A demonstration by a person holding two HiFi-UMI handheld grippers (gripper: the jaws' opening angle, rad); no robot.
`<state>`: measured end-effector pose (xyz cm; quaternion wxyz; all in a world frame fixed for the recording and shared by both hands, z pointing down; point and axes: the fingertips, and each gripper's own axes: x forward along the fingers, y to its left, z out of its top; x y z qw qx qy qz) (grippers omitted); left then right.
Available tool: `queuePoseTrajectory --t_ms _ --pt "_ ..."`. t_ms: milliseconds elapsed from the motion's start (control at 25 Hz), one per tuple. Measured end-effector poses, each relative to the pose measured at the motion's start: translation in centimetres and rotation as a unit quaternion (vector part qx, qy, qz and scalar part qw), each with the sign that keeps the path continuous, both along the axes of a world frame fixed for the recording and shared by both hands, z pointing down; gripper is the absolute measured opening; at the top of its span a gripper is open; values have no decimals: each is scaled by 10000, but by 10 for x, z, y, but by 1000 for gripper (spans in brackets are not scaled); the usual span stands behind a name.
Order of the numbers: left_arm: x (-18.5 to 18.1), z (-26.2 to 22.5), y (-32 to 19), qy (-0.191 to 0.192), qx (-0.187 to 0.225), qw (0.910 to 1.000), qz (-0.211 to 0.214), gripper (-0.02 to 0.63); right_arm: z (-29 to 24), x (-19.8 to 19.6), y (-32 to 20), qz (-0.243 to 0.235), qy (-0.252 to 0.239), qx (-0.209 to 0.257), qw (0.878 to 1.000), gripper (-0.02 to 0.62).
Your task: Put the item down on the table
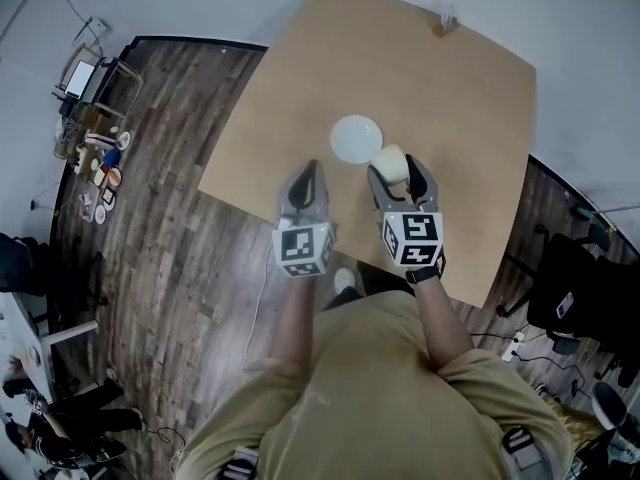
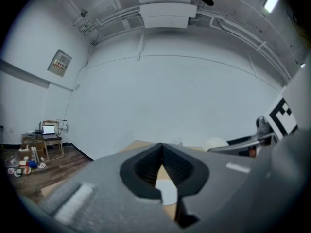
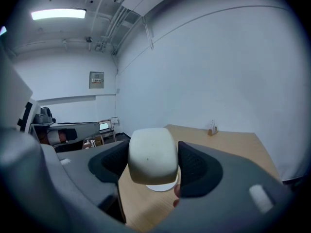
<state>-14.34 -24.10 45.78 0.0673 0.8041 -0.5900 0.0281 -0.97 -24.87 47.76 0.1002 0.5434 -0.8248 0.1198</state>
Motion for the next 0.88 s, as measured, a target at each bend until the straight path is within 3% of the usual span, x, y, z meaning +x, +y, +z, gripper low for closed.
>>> queuePoseTrajectory --t_ms 640,880 --pt "-3 118 -97 97 -1161 9931 -118 2 157 -29 -113 -203 204 -1312 9909 318" --pt "1 154 -124 217 -1351 9906 -88 2 207 -36 -141 -391 313 -1681 9845 318"
